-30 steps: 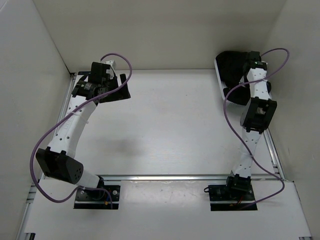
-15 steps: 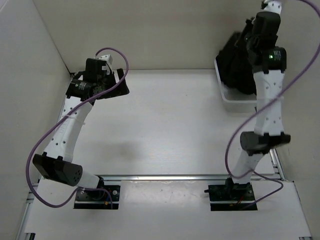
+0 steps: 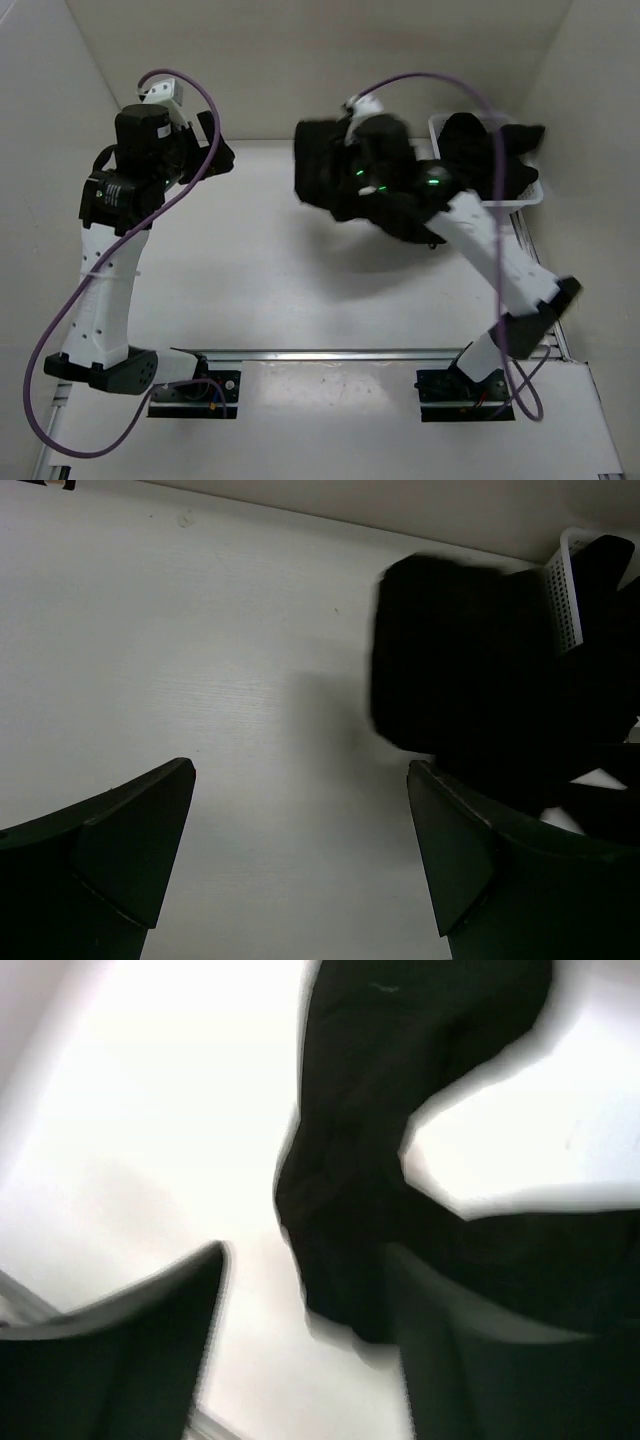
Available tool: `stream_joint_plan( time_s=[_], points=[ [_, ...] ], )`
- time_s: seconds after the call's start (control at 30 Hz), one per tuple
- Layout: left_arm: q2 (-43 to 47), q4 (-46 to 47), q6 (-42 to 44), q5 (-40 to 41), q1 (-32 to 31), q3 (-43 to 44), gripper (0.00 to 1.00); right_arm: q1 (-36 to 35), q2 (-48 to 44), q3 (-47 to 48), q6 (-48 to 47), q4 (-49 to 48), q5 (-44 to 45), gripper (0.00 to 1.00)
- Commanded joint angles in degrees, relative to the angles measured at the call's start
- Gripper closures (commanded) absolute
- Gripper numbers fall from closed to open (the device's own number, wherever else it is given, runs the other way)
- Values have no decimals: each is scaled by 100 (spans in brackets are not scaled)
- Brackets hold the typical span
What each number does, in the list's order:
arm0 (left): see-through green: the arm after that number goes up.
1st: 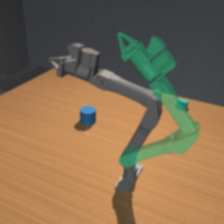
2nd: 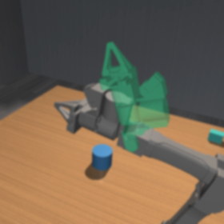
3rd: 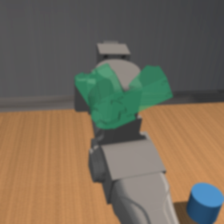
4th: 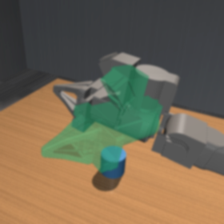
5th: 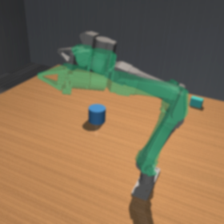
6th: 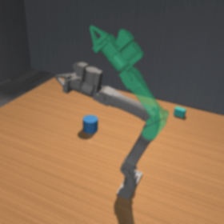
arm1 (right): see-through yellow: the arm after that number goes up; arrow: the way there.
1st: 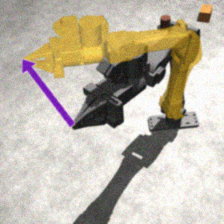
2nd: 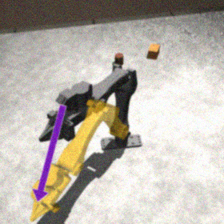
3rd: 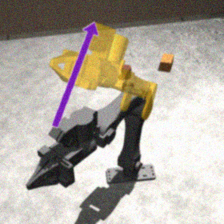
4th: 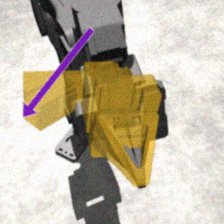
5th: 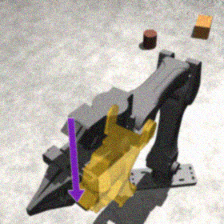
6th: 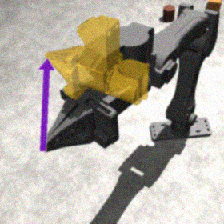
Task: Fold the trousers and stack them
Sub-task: Move the trousers to the center of the board, then flatten the trousers out
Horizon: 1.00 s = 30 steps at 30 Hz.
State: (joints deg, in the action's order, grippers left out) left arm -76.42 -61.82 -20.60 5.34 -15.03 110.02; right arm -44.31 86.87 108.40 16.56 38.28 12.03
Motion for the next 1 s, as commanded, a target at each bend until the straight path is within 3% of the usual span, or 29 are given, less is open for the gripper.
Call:
stream_joint_plan(
  time_s=[0.0,0.07,0.1,0.13,0.3,0.4,0.5,0.67,0.77,0.9,0.97],
  points=[
    [303,-234,-41,-7,88,47,0,-498,454,-416,268,801,429,24],
    [365,-103,20,-392,88,-242,0,-499,358,-416,269,865,957,11],
    [365,-102,21,-568,88,-366,0,-186,139,-416,321,917,1176,3],
    [295,-102,21,-717,88,-515,0,35,15,-468,322,918,1179,1],
    [-12,582,-102,-1501,-542,-1997,0,1720,-346,-855,156,918,880,1],
    [-565,882,-287,-1046,-1288,-2335,0,2785,-346,-1180,155,918,76,1],
    [-1408,935,-558,-344,-1765,-2188,0,3805,-251,-1531,208,585,-639,1],
    [-2795,1233,-770,-165,-1890,-1800,0,4895,661,-1296,313,470,-1421,1],
    [-3552,1234,-770,-104,-1951,-1422,0,5231,1355,-866,462,408,-1976,1],
    [-4011,1348,-770,-226,-1899,-1307,0,5354,2271,-92,533,460,-2011,1],
    [-4143,1427,-717,-340,-1846,-1307,16,5565,2806,347,681,530,-2152,7]
  ],
)
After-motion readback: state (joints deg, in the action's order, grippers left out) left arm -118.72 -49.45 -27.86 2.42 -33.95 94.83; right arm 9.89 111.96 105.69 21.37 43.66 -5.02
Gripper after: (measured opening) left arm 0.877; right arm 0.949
